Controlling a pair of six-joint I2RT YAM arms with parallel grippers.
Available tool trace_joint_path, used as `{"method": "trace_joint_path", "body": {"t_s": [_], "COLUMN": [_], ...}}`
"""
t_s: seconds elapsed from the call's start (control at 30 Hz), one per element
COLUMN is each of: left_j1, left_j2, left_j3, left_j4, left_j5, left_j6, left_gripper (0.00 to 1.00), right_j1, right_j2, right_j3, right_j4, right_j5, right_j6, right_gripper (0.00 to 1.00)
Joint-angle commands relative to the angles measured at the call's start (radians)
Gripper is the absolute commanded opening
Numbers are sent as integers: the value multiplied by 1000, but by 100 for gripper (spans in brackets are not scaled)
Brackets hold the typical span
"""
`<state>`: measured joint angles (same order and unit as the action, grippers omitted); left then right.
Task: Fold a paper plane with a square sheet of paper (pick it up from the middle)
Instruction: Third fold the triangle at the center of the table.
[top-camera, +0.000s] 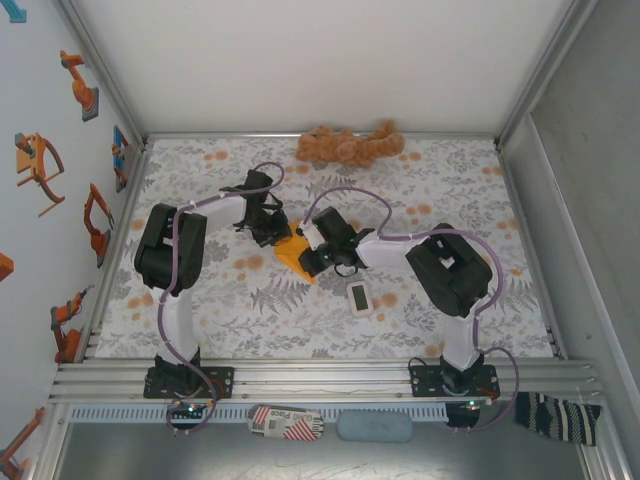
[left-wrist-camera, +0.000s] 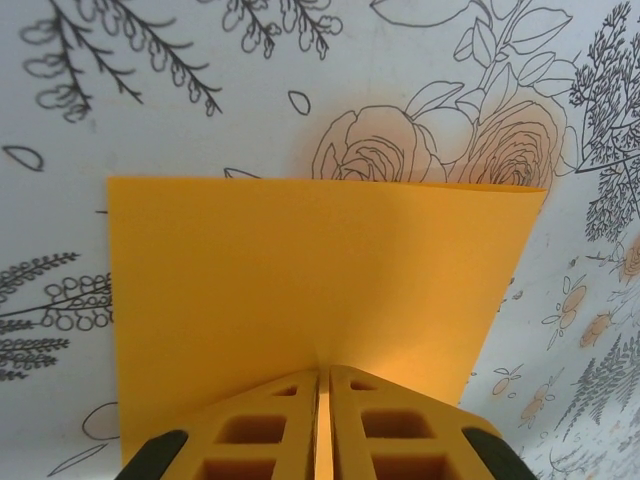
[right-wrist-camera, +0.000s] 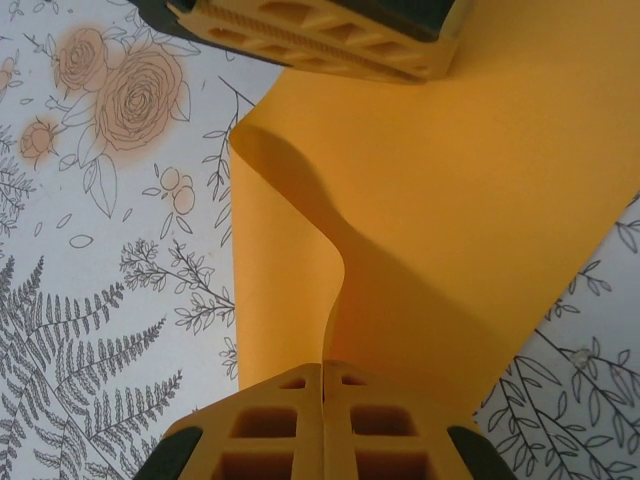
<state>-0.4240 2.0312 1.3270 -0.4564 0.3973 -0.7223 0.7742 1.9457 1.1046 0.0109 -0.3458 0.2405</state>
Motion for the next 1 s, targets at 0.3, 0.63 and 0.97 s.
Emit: {"method": "trace_joint_path", "body": {"t_s": [0.3,0.63,0.97], "left_j1": [-3,-2,6], "left_j2": [47,48,5], "left_j3": [7,9,21], "left_j4": [-42,-42,-19], "left_j5": [9,11,46], "left_j6": [32,35,16], "left_gripper": [12,12,16], "right_j1": [-9,-9,-9], "right_j2": [22,38,45], "right_j3": [49,53,55], "right_j4": [-25,-41,-54], "right_j5": [23,19,-2], "right_j6": [-1,-4,7], "right_gripper": [0,0,0]}}
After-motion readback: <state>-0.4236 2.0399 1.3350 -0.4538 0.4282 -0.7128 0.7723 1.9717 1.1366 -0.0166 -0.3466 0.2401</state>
